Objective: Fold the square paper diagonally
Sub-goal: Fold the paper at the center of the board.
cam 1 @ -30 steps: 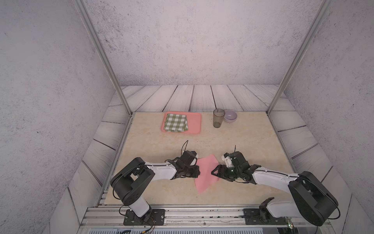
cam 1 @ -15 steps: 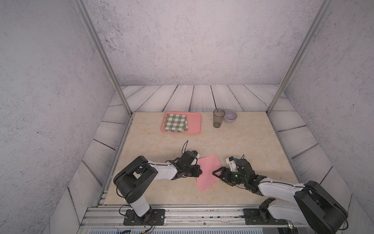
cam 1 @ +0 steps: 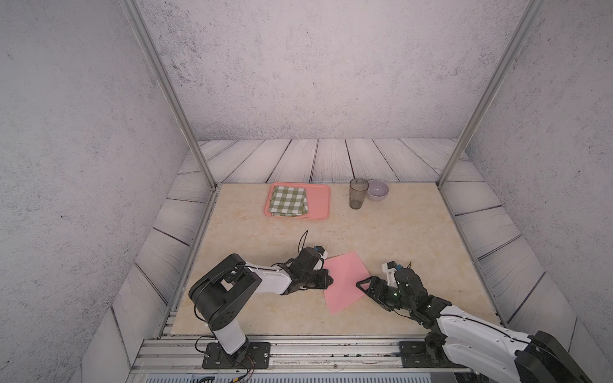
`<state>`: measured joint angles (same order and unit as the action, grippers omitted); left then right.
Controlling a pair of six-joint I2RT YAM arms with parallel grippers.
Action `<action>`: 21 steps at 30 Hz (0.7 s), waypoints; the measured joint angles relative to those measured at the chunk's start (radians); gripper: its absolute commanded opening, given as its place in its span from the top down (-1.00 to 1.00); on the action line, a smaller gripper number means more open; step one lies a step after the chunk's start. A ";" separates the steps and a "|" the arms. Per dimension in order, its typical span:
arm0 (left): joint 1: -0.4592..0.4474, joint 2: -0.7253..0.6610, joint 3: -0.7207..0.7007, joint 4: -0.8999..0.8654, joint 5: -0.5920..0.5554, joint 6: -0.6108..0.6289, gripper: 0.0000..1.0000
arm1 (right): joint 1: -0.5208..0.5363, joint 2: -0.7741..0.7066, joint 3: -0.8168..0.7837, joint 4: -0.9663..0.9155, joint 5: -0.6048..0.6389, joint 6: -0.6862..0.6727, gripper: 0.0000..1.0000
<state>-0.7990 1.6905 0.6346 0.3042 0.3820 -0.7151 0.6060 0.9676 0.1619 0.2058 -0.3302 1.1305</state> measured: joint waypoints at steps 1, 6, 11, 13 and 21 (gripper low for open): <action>0.000 0.000 -0.001 0.003 0.000 -0.001 1.00 | 0.000 0.020 0.009 0.008 0.000 0.001 -0.79; 0.000 0.012 -0.003 0.029 0.012 -0.006 1.00 | 0.001 0.102 0.047 0.051 0.012 0.002 -0.66; 0.000 0.019 -0.004 0.045 0.016 -0.011 1.00 | 0.002 0.026 0.048 0.018 0.038 0.004 -0.66; 0.000 0.021 -0.006 0.052 0.018 -0.014 1.00 | 0.002 -0.038 0.048 0.007 0.050 0.016 -0.66; 0.000 0.037 -0.011 0.097 0.028 -0.029 1.00 | 0.003 -0.200 0.046 -0.034 0.091 0.065 -0.73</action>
<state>-0.7990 1.7271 0.6231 0.4007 0.4103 -0.7441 0.6086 0.7681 0.2081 0.1715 -0.2390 1.1957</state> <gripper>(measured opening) 0.054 0.861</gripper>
